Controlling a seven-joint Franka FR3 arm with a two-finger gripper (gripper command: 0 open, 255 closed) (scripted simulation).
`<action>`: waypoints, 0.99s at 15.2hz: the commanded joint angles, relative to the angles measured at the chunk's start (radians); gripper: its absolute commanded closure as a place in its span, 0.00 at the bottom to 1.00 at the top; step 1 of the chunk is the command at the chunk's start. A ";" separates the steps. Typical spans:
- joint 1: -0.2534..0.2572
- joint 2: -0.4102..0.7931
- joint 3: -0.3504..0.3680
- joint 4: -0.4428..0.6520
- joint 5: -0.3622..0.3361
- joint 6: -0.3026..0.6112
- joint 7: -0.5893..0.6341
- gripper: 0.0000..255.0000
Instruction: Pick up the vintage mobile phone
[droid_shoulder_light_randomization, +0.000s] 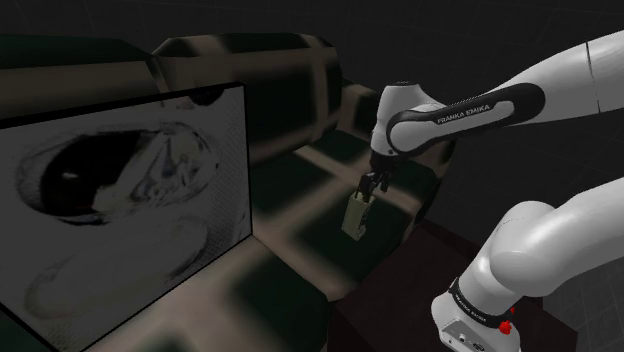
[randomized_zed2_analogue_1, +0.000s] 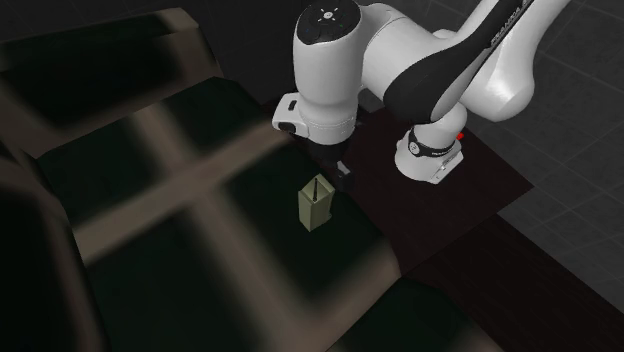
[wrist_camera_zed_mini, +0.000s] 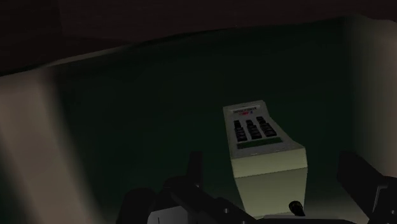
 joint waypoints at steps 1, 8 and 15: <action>0.007 0.041 0.000 -0.011 0.006 0.059 -0.005 0.00; 0.008 0.125 -0.003 -0.058 0.006 0.190 -0.006 0.00; 0.008 0.130 -0.003 -0.056 0.007 0.193 -0.006 1.00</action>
